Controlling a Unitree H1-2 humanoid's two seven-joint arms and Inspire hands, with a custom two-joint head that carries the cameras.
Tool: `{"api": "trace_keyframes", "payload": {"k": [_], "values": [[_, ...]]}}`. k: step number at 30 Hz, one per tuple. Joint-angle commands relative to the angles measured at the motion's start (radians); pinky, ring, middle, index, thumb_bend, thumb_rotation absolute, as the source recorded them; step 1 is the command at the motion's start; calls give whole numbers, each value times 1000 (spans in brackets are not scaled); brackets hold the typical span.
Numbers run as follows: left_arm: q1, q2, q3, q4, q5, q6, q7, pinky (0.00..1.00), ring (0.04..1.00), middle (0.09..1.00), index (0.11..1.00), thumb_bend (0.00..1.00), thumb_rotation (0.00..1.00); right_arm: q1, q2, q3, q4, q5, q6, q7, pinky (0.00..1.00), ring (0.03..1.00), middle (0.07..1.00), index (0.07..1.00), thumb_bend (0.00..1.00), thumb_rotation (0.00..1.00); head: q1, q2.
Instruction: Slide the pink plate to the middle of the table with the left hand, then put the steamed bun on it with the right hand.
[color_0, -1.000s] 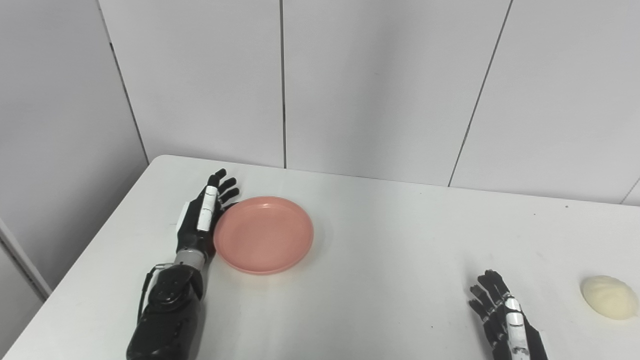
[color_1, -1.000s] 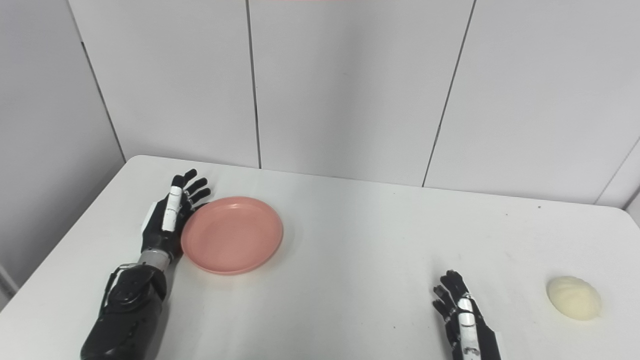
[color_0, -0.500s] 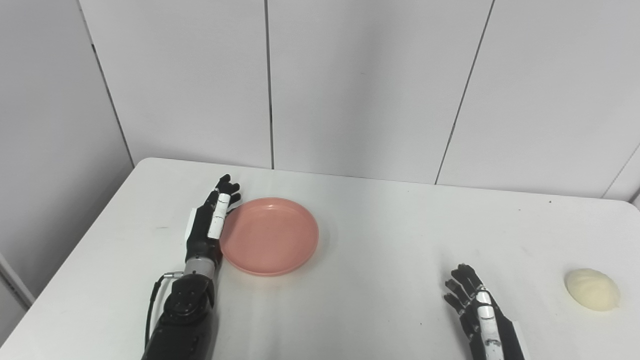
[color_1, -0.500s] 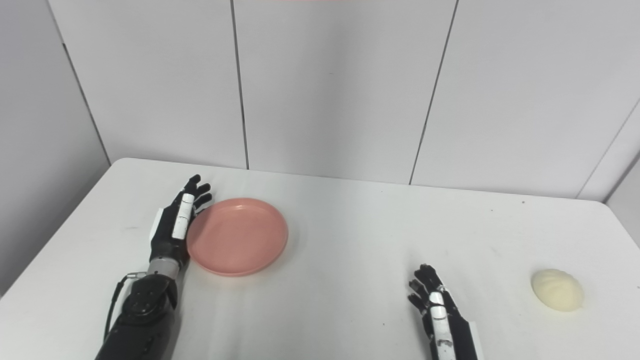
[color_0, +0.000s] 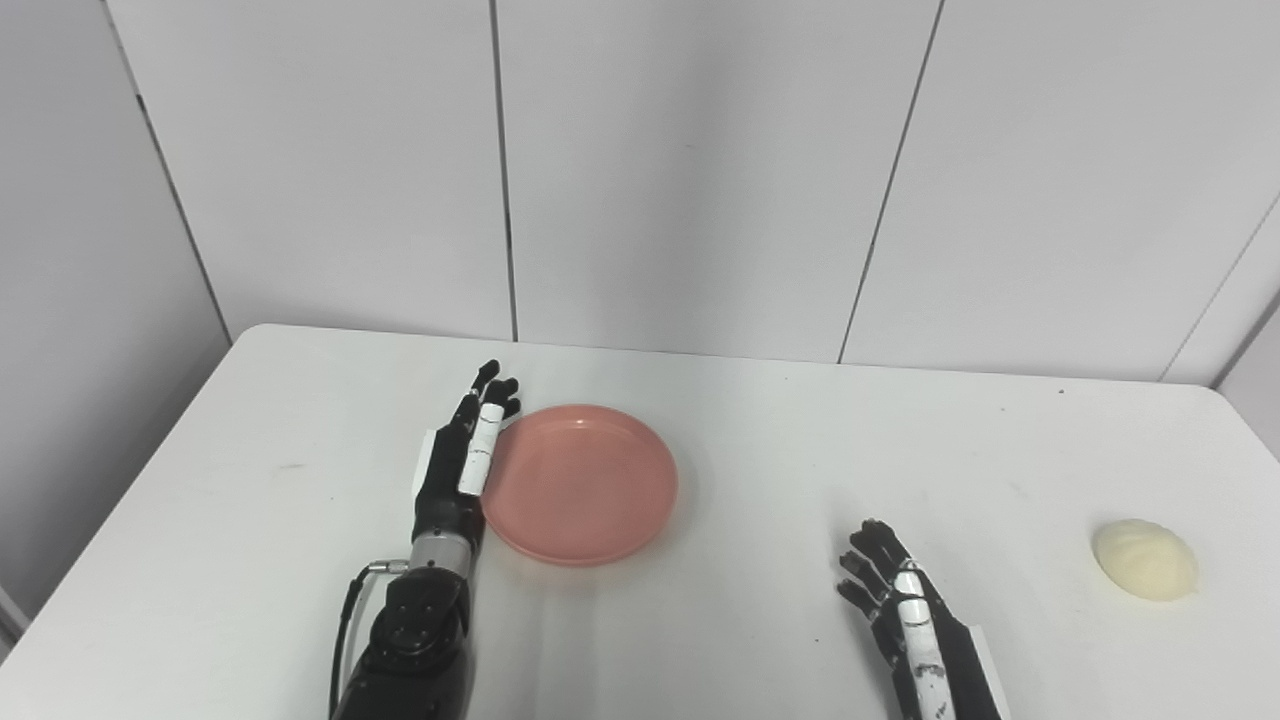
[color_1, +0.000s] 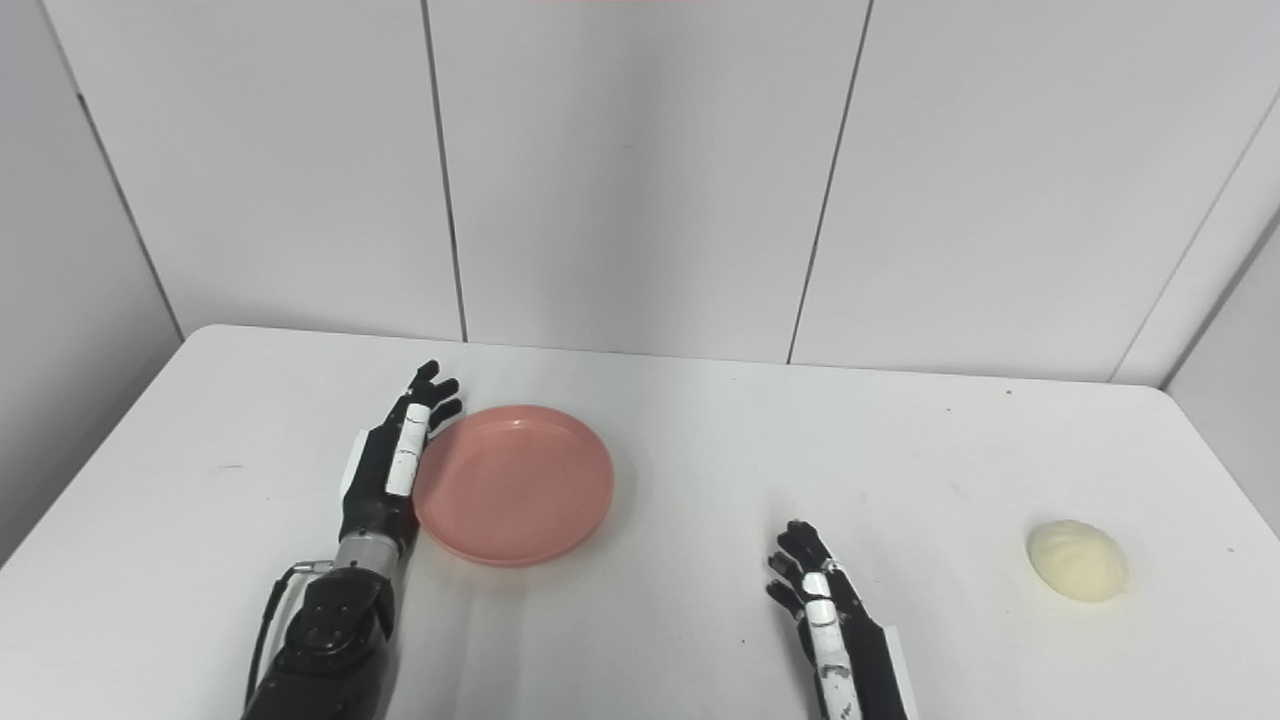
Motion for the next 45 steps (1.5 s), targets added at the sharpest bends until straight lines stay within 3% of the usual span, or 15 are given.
{"api": "trace_keyframes", "payload": {"k": [1, 8, 14, 18, 24, 29, 34, 37, 41, 43, 45], "values": [[-6, -50, -36, 10, -4, 38, -41, 779, 857, 875, 902, 910, 912, -9, 14, 8, -38, -7, -9, -1, 854, 857, 874, 852, 741, 861, -9, 3], [16, -53, -43, -4, -19, 35, -69, 830, 869, 860, 894, 922, 883, 0, 31, 24, -37, -27, -13, -10, 850, 855, 877, 862, 724, 859, -62, 2], [43, -61, -37, -11, -64, -24, -122, 729, 863, 880, 961, 886, 918, 12, 46, 35, -54, -36, 1, -21, 842, 854, 879, 866, 699, 857, -90, 3], [69, -71, -24, -47, -98, -28, -144, 726, 860, 875, 988, 911, 908, 22, 48, 41, -70, -45, 3, -27, 838, 858, 883, 877, 724, 864, -103, 8], [97, -75, -21, -77, -109, -47, -173, 733, 857, 878, 1000, 861, 875, 22, 44, 41, -100, -79, 2, -47, 794, 842, 876, 874, 662, 831, -127, 11], [96, -74, -19, -61, -121, -59, -190, 738, 856, 877, 1000, 839, 863, -1, 32, 25, -129, -101, -5, -57, 759, 837, 879, 857, 689, 808, -146, 8], [81, -74, -15, -29, -126, -76, -195, 744, 858, 877, 1000, 825, 861, -48, -35, -15, -162, -142, 18, -43, 749, 868, 918, 875, 743, 800, -158, 5], [71, -73, -16, -4, -116, -95, -193, 728, 848, 876, 1000, 826, 870, -86, -131, -36, -146, -257, -3, -39, 724, 862, 924, 892, 759, 872, -173, -1], [65, -74, -15, 12, -117, -107, -194, 718, 845, 878, 1000, 816, 870, -139, -239, -44, -241, -476, 111, -21, 633, 787, 875, 883, 806, 909, -179, -5], [64, -75, -16, 21, -114, -117, -193, 715, 844, 877, 1000, 808, 874, -162, -278, -41, -283, -568, 153, -4, 666, 781, 868, 869, 808, 894, -179, -8], [64, -76, -17, 30, -112, -126, -193, 724, 846, 876, 1000, 798, 874, -201, -342, -40, -360, -686, 244, 71, 660, 795, 885, 877, 828, 866, -182, -11]]}}
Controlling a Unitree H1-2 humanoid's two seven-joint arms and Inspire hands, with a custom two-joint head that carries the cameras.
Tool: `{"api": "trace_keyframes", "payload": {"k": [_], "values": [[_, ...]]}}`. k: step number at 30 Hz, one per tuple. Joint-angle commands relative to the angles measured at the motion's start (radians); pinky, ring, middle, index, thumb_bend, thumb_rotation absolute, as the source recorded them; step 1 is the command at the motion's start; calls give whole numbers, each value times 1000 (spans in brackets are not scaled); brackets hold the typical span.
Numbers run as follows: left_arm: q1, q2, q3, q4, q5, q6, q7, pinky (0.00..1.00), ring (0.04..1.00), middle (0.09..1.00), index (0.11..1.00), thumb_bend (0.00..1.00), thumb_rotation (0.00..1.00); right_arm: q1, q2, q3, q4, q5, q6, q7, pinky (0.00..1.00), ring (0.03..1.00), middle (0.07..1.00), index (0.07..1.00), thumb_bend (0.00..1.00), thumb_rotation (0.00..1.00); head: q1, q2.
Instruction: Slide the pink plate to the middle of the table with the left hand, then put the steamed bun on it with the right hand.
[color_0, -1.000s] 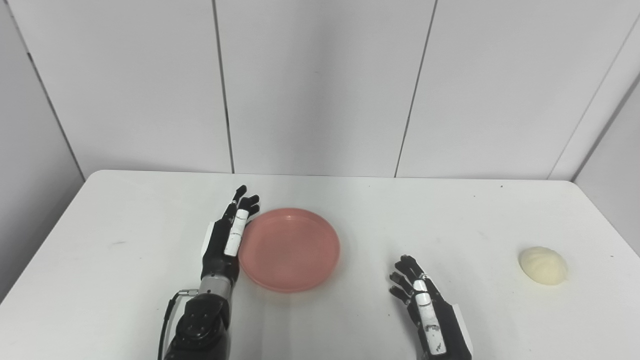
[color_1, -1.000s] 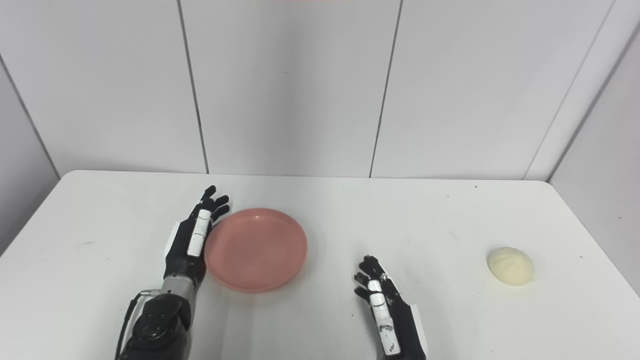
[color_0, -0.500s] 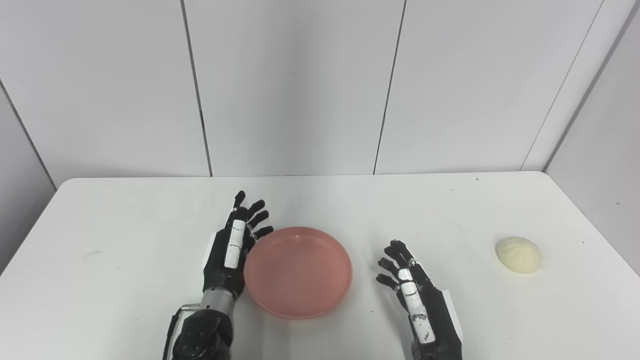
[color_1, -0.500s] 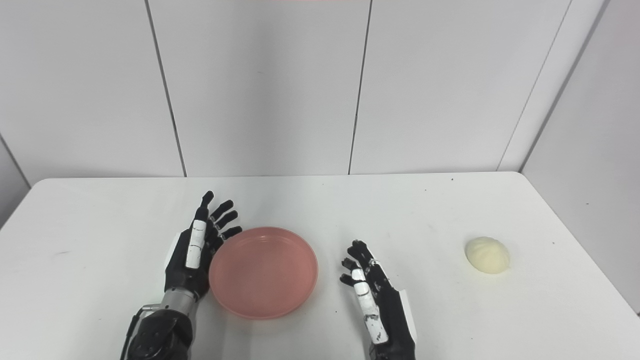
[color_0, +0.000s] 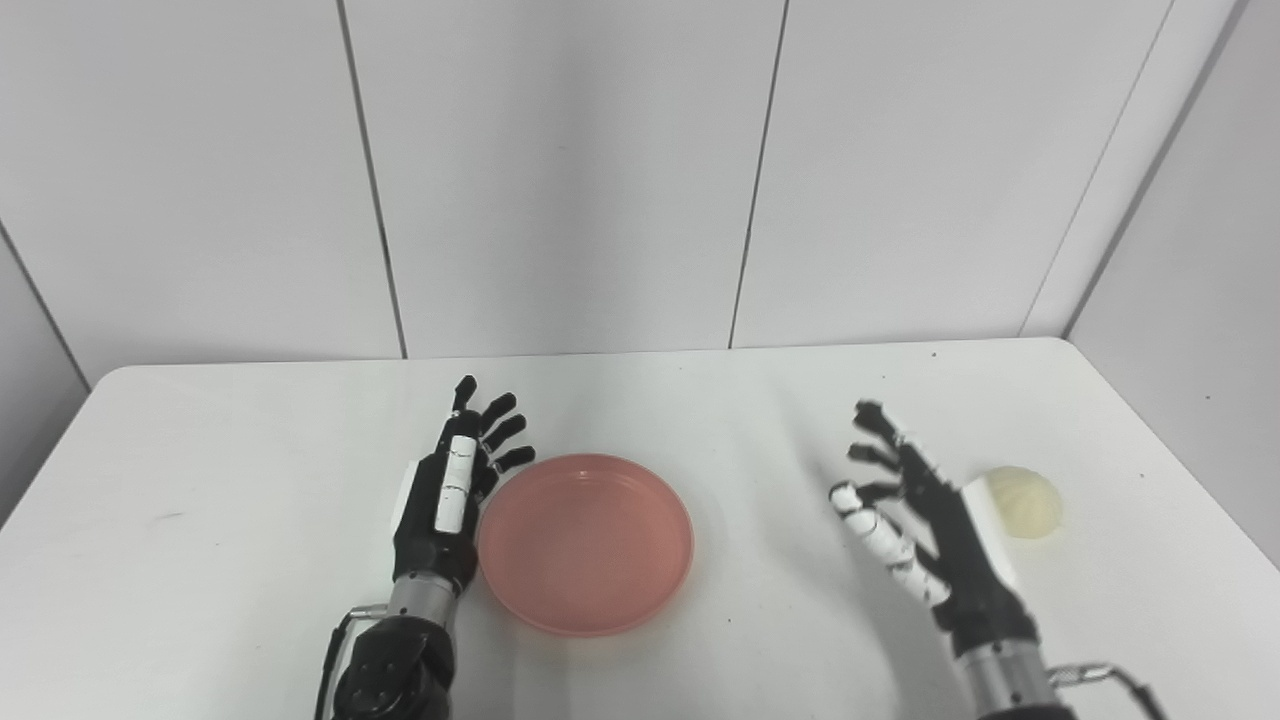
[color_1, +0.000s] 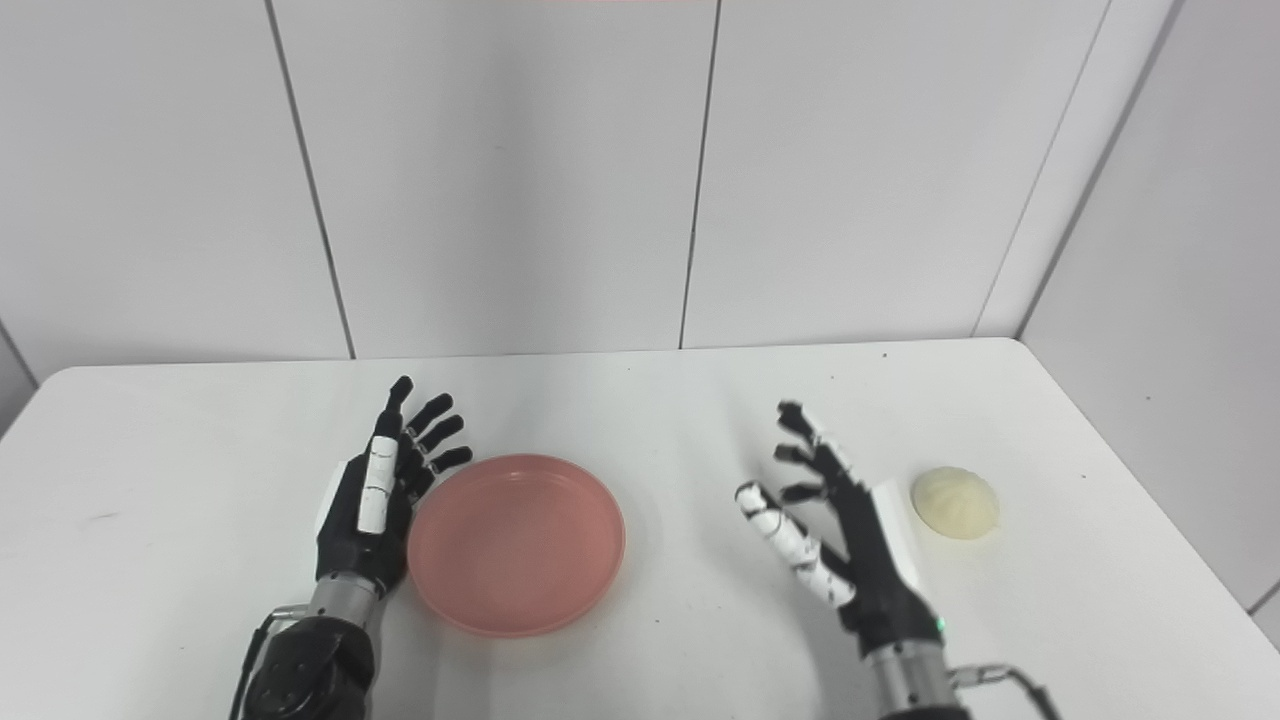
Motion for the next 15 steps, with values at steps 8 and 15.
{"api": "trace_keyframes", "payload": {"k": [8, 15], "values": [[21, -7, 9, 71, -13, -44, -15, 730, 858, 884, 1000, 794, 865, -166, -234, -25, -134, -282, 226, 332, 637, 793, 820, 816, 907, 516, -3, -6], [11, -12, 24, 93, -14, -39, -2, 735, 861, 891, 1000, 781, 873, -257, -348, -73, -64, -363, 246, 586, 572, 770, 833, 799, 990, 366, -9, -10]]}}
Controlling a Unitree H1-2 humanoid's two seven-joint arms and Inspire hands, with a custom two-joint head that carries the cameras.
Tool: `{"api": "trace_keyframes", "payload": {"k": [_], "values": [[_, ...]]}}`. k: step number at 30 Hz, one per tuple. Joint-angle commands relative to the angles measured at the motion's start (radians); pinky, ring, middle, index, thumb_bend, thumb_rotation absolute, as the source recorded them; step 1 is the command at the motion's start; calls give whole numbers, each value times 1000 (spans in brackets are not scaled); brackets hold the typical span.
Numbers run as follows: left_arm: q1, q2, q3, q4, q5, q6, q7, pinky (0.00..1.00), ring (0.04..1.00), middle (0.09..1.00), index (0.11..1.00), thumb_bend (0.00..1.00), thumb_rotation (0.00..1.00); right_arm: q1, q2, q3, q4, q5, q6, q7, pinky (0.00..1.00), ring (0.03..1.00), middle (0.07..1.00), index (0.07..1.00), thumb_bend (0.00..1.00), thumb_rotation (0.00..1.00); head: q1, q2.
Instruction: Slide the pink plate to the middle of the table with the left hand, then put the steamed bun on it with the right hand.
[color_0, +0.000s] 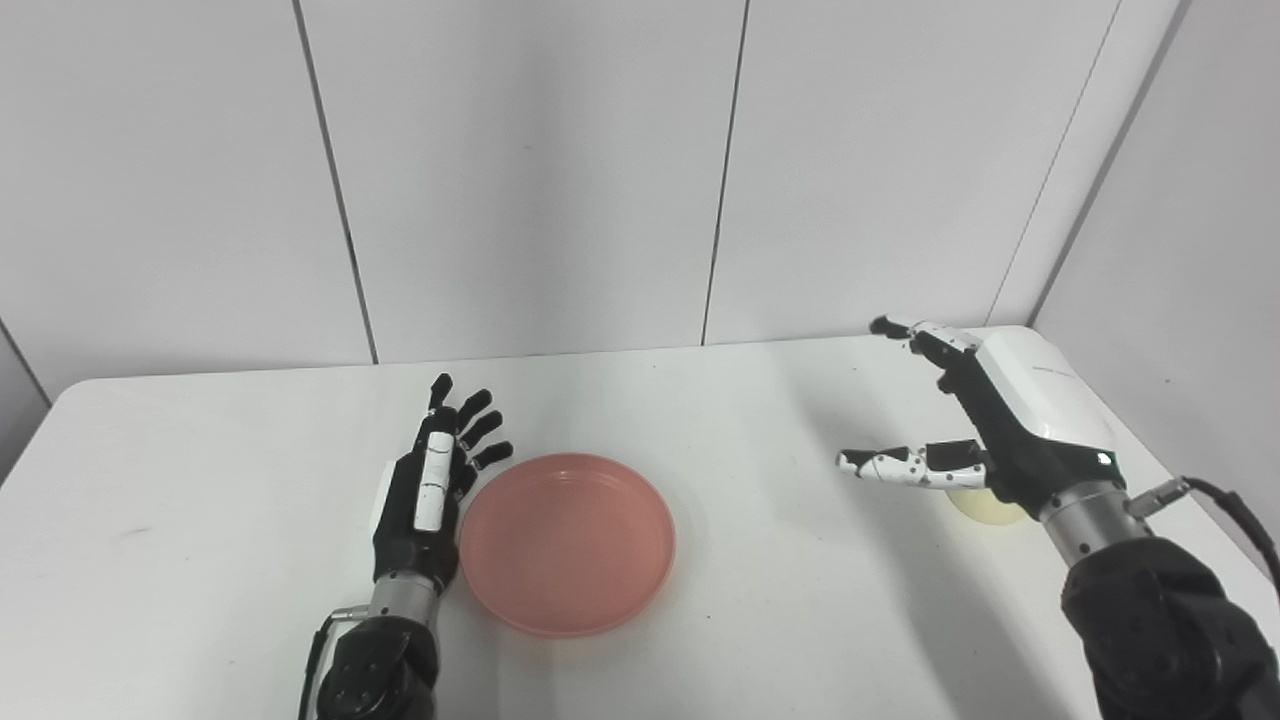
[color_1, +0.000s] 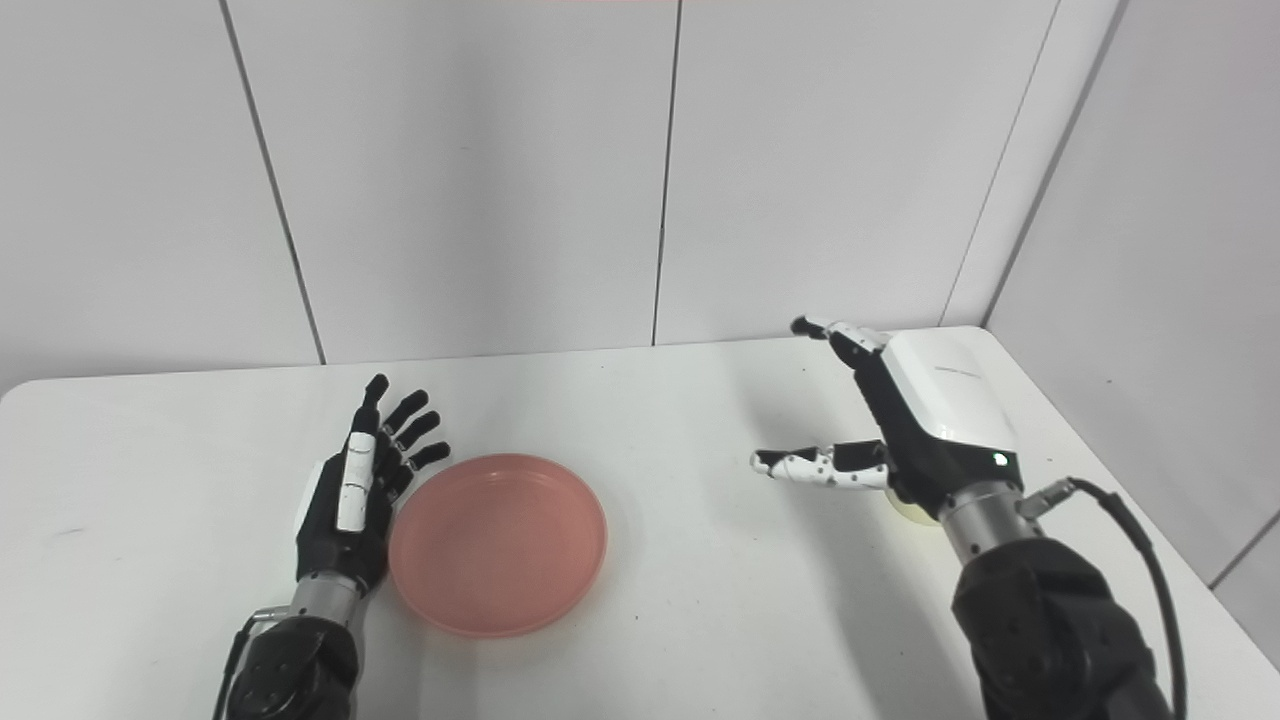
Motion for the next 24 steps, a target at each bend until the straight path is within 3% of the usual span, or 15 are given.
{"api": "trace_keyframes", "payload": {"k": [1, 4, 11, 14, 18, 24], "values": [[33, -5, 6, 54, -6, -29, 0, 733, 862, 894, 1000, 773, 870, -69, -66, -23, 5, -46, 3, 81, 563, 769, 834, 801, 997, 362, -1, -1], [31, -7, 10, 60, -12, -31, -5, 740, 862, 896, 1000, 768, 861, -95, -122, -7, 53, -78, 3, 150, 559, 776, 836, 807, 1000, 373, 0, -3], [28, -11, 13, 65, -11, -32, -5, 747, 870, 902, 1000, 779, 862, -152, -156, -2, 141, -116, 3, 294, 558, 795, 881, 832, 1000, 351, 1, 0], [25, -12, 13, 75, -8, -43, -4, 742, 865, 901, 1000, 786, 858, -165, -174, 38, 176, -182, 2, 327, 548, 782, 879, 836, 1000, 363, 3, -2], [25, -12, 13, 79, -7, -49, -3, 745, 860, 898, 1000, 781, 847, -167, -200, 92, 275, -205, -40, 276, 549, 782, 837, 810, 1000, 377, 4, -2], [27, -14, 12, 73, -5, -47, 0, 749, 870, 906, 1000, 782, 846, -182, -227, 156, 456, -244, -85, 170, 580, 800, 843, 814, 1000, 443, 11, 1]]}}
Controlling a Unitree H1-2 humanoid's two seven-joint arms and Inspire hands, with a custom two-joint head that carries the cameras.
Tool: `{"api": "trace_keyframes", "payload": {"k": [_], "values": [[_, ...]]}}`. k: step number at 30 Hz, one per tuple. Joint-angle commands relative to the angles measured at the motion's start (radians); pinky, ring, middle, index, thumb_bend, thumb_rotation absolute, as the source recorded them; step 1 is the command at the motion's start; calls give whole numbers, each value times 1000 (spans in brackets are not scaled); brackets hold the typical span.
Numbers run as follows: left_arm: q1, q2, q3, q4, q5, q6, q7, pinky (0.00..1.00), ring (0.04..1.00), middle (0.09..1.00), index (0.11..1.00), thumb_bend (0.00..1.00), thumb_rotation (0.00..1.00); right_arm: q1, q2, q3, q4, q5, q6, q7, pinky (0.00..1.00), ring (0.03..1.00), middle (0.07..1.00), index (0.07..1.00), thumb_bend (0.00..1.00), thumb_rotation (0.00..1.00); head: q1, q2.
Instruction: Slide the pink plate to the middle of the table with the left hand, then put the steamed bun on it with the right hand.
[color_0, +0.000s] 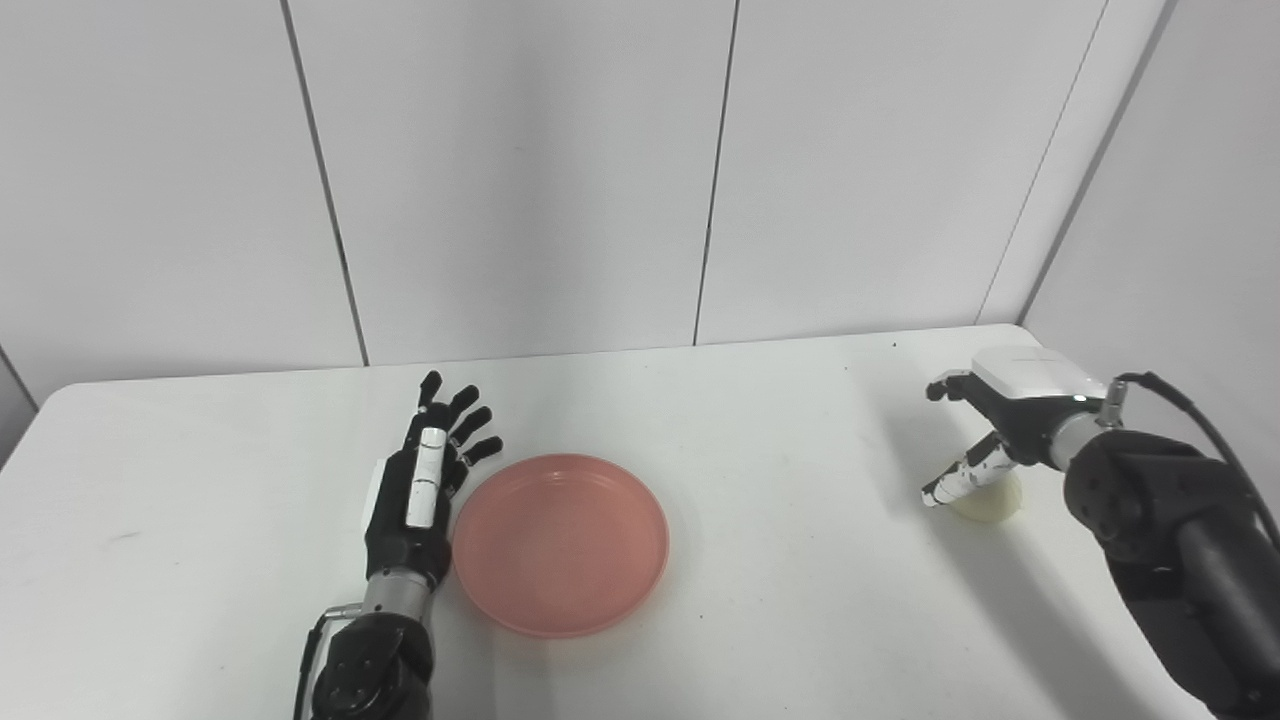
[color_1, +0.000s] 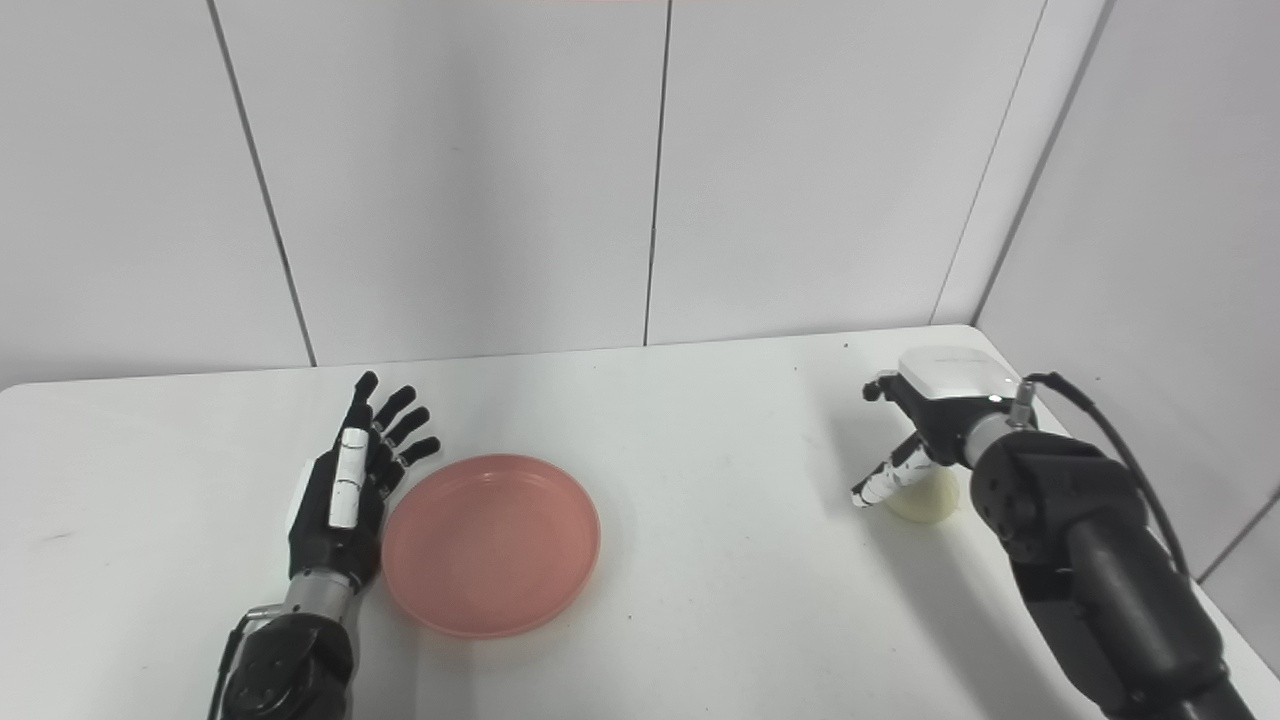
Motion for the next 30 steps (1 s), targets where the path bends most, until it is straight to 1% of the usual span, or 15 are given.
{"api": "trace_keyframes", "payload": {"k": [1, 5, 8, 10, 12, 15, 17, 20, 24, 25, 26, 27, 29, 30], "values": [[45, -8, 1, 43, -2, -26, 1, 746, 868, 904, 1000, 784, 849, -52, -40, 5, 22, -19, -27, -62, 593, 805, 849, 821, 1000, 465, 0, 1], [47, -8, 2, 39, 1, -26, 5, 740, 859, 900, 1000, 772, 848, -66, -39, 30, 138, -12, -56, -144, 619, 810, 851, 821, 1000, 517, 2, 3], [47, -7, 4, 39, -3, -26, 1, 738, 858, 900, 1000, 765, 846, -74, -39, 54, 185, -21, -51, -182, 620, 814, 857, 820, 1000, 535, -1, 3], [46, -6, 6, 42, -10, -27, -5, 749, 863, 903, 1000, 778, 839, -80, -39, 81, 222, -54, -39, -201, 659, 839, 871, 829, 1000, 531, 0, 4], [46, -6, 6, 44, -11, -28, -7, 748, 862, 904, 1000, 781, 839, -84, -41, 100, 248, -64, -39, -217, 693, 855, 880, 835, 1000, 524, 1, 5], [48, -6, 5, 41, -6, -26, -3, 740, 859, 902, 1000, 775, 841, -80, -45, 108, 259, -57, -42, -228, 699, 861, 885, 837, 1000, 524, 1, 6], [49, -6, 4, 38, -4, -22, 0, 740, 859, 903, 1000, 747, 842, -73, -48, 111, 260, -49, -48, -237, 683, 857, 886, 836, 1000, 534, 1, 7], [50, -6, 3, 34, -3, -17, 0, 742, 866, 908, 1000, 774, 851, -67, -55, 120, 262, -42, -58, -247, 653, 835, 879, 832, 1000, 545, 2, 7], [53, -7, 2, 25, -2, -12, 0, 747, 866, 906, 1000, 763, 853, -66, -56, 117, 250, -6, -49, -233, 642, 795, 853, 814, 1000, 525, 5, 10], [53, -7, 2, 25, -2, -11, 0, 750, 868, 907, 1000, 769, 853, -67, -58, 119, 246, 1, -49, -226, 523, 650, 731, 762, 1000, 497, 6, 11], [53, -7, 1, 25, -2, -11, -1, 751, 869, 907, 1000, 771, 854, -70, -61, 121, 240, 11, -45, -204, 482, 601, 689, 745, 1000, 488, 8, 11], [52, -6, 1, 26, -1, -11, -1, 751, 869, 911, 1000, 772, 856, -72, -63, 123, 236, 19, -41, -189, 368, 466, 566, 682, 966, 413, 8, 11], [51, -6, 1, 28, -2, -8, -3, 756, 873, 912, 1000, 766, 856, -78, -69, 122, 225, 48, -29, -141, 246, 322, 424, 614, 861, 211, 10, 11], [49, -5, 0, 31, -1, -10, -2, 756, 873, 912, 1000, 766, 856, -83, -73, 128, 220, 51, -21, -112, 240, 315, 417, 611, 856, 200, 10, 9]]}}
